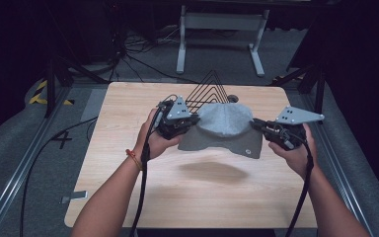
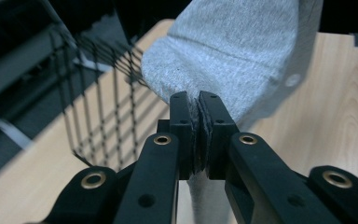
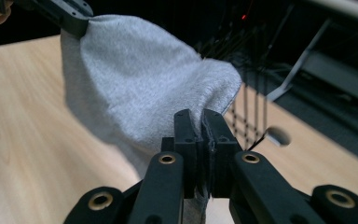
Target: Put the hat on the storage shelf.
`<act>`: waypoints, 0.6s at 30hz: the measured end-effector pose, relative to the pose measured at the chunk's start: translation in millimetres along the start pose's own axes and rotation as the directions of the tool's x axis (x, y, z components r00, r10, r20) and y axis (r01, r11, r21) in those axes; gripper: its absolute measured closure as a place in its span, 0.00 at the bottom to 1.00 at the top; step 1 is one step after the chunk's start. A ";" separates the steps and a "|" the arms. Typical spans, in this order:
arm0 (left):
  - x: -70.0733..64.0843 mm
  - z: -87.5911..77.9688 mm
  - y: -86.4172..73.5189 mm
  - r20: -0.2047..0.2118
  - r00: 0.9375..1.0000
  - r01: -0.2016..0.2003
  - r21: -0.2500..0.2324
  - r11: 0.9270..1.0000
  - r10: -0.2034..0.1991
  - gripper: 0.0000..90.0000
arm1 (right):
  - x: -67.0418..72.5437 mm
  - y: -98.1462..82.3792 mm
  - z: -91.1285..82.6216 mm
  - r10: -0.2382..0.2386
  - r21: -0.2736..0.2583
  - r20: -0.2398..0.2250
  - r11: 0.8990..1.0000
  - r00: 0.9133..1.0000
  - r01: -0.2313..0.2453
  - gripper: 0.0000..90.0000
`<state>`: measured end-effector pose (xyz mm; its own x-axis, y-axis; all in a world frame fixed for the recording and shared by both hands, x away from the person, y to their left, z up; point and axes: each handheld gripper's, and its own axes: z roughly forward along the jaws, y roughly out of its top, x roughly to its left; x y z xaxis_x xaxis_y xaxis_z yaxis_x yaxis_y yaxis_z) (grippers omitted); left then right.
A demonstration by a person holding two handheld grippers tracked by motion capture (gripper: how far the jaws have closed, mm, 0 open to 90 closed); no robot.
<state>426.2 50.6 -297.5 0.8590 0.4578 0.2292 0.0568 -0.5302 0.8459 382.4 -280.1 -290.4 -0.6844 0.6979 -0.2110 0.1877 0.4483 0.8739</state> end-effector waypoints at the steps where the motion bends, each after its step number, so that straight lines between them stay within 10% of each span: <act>1: 3.1 -2.3 6.7 -0.014 1.000 -0.016 -0.003 1.000 0.016 0.95 | -2.5 7.2 -1.9 -0.005 -0.007 0.009 1.000 1.000 0.005 0.95; 18: 68.6 -14.2 73.8 -0.123 0.991 0.033 -0.093 0.995 -0.045 0.95 | -48.7 106.3 10.0 -0.038 -0.081 0.122 0.996 0.992 0.048 0.96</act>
<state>482.1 53.0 -212.5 0.7863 0.5655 0.2489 0.0376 -0.4459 0.8943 442.7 -260.8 -191.6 -0.5996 0.7436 -0.2959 0.0967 0.4343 0.8956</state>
